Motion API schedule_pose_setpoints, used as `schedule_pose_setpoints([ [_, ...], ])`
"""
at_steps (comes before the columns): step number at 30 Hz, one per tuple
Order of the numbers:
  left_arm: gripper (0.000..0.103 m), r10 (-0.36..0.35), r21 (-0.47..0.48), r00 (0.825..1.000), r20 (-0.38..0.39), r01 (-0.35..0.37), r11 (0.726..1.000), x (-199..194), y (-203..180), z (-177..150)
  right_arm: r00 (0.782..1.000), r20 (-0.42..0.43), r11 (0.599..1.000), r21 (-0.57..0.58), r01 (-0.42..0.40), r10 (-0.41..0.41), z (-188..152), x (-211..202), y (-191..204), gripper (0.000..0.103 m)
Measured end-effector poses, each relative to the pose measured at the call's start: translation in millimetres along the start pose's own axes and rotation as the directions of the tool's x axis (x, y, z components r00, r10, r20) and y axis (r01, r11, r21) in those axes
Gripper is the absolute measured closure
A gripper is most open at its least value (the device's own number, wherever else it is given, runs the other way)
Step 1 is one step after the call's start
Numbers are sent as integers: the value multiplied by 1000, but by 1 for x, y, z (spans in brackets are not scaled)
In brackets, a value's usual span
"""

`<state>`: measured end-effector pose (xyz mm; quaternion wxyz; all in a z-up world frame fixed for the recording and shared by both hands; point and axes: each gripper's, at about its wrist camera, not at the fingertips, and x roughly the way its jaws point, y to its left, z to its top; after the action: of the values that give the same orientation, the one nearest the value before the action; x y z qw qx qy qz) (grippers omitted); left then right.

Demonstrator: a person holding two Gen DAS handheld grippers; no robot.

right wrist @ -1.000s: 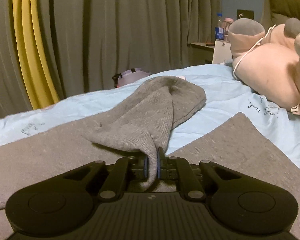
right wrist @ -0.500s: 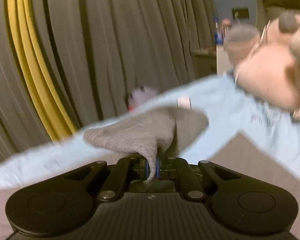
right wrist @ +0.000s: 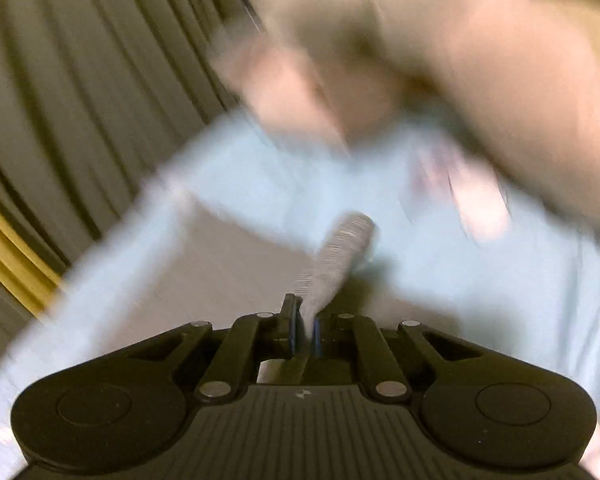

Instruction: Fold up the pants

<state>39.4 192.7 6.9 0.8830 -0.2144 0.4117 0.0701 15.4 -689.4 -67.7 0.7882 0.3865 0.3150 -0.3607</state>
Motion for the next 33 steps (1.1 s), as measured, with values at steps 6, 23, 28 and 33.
schedule_pose_setpoints([
  [6,15,102,-67,973,209,-90,994,-13,19,30,992,50,994,4,-112,112,-7,-4,8,32],
  [23,93,109,-142,969,220,-79,987,-13,41,84,979,179,995,2,-100,98,3,-19,7,97],
  [28,93,200,-142,973,115,-183,973,10,66,54,990,107,993,-58,101,-95,-1,-2,12,97],
  [33,91,227,-139,966,126,-209,968,17,65,44,990,127,995,-68,71,-62,-1,-9,13,97],
])
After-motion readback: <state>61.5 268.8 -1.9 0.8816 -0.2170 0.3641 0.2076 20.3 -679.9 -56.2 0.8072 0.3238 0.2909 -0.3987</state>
